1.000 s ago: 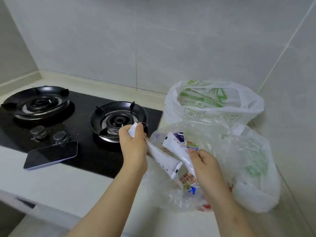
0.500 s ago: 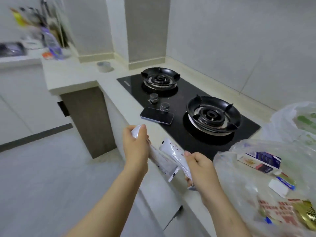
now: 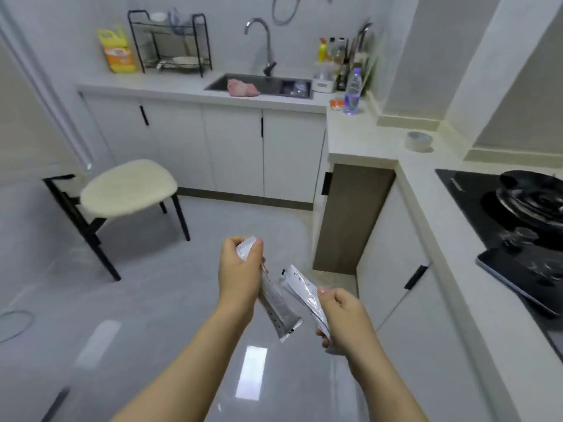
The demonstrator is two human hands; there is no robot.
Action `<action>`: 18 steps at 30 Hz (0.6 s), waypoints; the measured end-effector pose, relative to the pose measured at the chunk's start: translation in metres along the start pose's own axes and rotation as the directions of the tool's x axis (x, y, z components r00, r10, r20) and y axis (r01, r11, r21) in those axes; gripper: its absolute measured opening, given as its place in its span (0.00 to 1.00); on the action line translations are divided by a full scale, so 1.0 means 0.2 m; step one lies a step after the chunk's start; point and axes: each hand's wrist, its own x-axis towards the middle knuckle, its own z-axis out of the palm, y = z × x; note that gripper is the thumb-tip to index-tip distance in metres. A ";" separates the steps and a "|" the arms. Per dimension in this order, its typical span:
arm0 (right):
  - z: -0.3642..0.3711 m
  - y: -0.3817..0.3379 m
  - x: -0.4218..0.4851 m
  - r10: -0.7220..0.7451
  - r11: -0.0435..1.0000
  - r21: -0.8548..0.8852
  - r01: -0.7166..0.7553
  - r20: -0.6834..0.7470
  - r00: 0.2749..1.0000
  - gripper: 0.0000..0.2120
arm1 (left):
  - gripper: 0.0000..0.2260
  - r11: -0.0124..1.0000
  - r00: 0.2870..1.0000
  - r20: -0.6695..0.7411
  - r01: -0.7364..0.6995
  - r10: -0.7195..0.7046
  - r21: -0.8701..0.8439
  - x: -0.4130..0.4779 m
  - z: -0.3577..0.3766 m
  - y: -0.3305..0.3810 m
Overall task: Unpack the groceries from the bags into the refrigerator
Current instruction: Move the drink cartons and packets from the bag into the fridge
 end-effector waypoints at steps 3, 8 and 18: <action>0.33 -0.10 0.03 -0.021 0.997 -0.074 0.032 0.151 0.988 0.13 | 0.04 1.000 0.990 -0.141 -0.007 0.005 -0.012 0.14 -0.34 0.02; 0.87 -0.26 0.02 -0.056 0.978 -0.168 0.124 0.362 0.931 0.12 | 0.04 0.998 0.941 -0.338 -0.039 0.021 -0.047 0.32 -0.88 0.06; 1.75 -0.47 -0.15 -0.183 0.907 -0.173 0.384 0.659 0.730 0.06 | 0.17 0.993 0.820 -0.562 -0.117 0.110 0.023 0.38 -1.78 0.19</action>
